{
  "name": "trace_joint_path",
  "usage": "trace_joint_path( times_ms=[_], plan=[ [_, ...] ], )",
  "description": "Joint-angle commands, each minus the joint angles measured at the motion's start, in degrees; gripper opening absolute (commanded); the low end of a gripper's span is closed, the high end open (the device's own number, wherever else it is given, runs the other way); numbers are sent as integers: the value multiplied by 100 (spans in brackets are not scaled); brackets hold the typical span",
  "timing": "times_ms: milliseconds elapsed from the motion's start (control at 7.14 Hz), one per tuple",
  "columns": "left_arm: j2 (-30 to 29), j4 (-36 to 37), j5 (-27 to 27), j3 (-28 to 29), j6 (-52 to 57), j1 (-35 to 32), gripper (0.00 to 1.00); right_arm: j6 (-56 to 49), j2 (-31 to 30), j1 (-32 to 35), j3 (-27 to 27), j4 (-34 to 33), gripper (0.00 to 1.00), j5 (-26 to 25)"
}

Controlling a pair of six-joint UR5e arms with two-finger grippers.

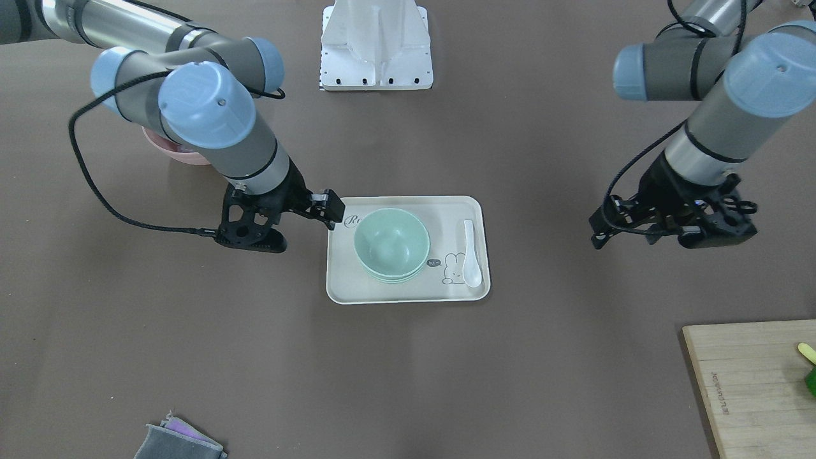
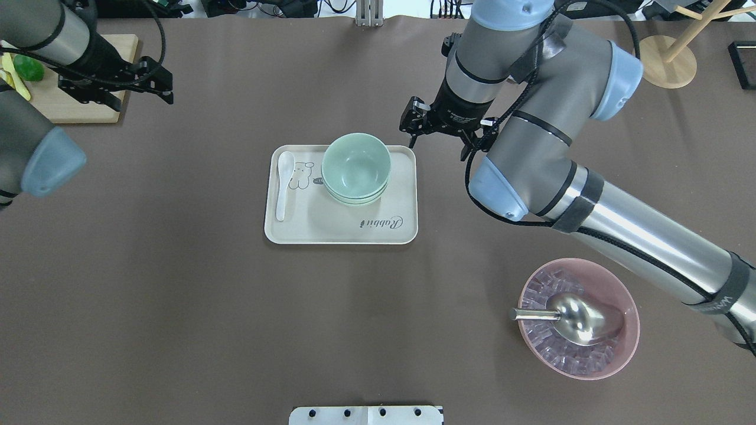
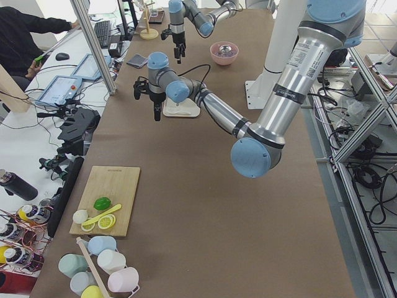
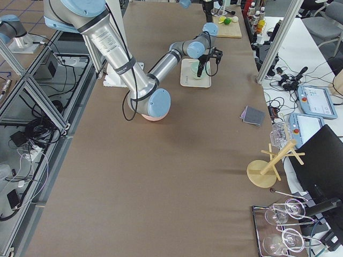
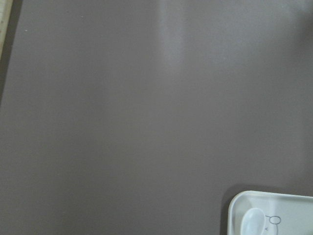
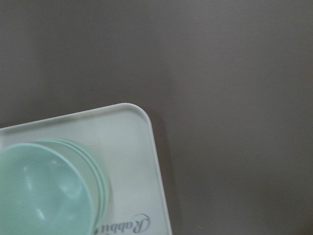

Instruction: Stack green bowls together

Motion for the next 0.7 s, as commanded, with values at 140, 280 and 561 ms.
trace_joint_path(
  times_ms=[140,280,561],
  plan=[
    [1234,1046,-175,-212,3332,-1563,98,-3009,-1464,992,1409,-1798,100,-52],
    [1552,1028,-297,-185,3708,-1925,98,-4161,-2105,1519,1376,-1721,100,-17],
    [1845,1028,-911,78,4736,-2603,98,-6371,-2777,2566,999,-1642,100,96]
  ],
)
